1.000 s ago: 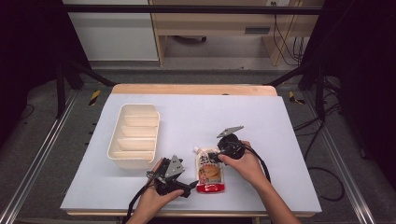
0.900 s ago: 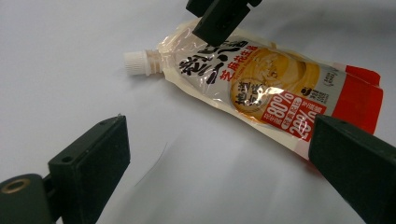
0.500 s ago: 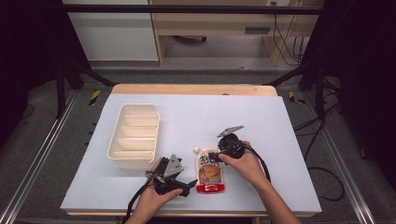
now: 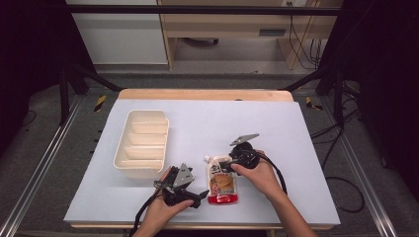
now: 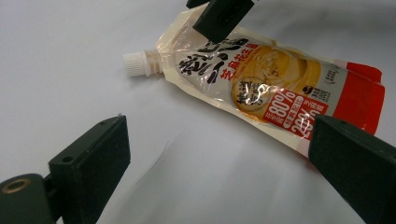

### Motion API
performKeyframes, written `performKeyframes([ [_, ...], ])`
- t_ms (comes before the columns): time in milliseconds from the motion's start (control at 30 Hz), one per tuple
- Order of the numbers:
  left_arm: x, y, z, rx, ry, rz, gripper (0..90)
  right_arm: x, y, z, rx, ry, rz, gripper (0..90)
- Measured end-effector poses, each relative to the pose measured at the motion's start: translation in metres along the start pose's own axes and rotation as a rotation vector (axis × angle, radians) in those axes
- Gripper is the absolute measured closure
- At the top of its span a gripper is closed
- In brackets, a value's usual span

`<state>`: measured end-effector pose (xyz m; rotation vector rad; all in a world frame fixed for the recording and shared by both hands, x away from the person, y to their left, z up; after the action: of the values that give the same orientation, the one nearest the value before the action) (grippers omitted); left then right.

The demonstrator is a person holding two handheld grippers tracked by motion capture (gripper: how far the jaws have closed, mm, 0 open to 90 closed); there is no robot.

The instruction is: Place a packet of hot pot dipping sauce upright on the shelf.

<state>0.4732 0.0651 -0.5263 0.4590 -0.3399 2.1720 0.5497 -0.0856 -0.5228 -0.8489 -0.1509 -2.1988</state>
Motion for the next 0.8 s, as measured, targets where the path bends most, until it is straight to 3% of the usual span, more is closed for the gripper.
performKeyframes([
  [267,0.000,0.000,0.000,0.000,0.000,-0.001,5.5,0.010,-0.012,0.006,0.029,0.033,0.026,51.2],
  [700,-0.001,0.001,-0.001,-0.003,-0.009,-0.005,5.5,0.003,-0.014,-0.002,0.024,-0.001,0.036,59.7],
  [800,-0.001,0.001,-0.001,-0.002,-0.007,-0.007,5.5,0.001,-0.012,-0.006,-0.003,-0.033,0.018,61.1],
])
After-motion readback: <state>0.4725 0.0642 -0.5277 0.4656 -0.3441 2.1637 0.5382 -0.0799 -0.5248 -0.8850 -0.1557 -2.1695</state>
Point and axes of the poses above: each handheld gripper's, and its own axes: x roughly backward along the jaws, z roughly out of its top, y roughly to its right, the point moved 8 cm from there along -x, roughly forward along the jaws, and after that the axes turned 9 degrees about y, right-handed, at the moved point
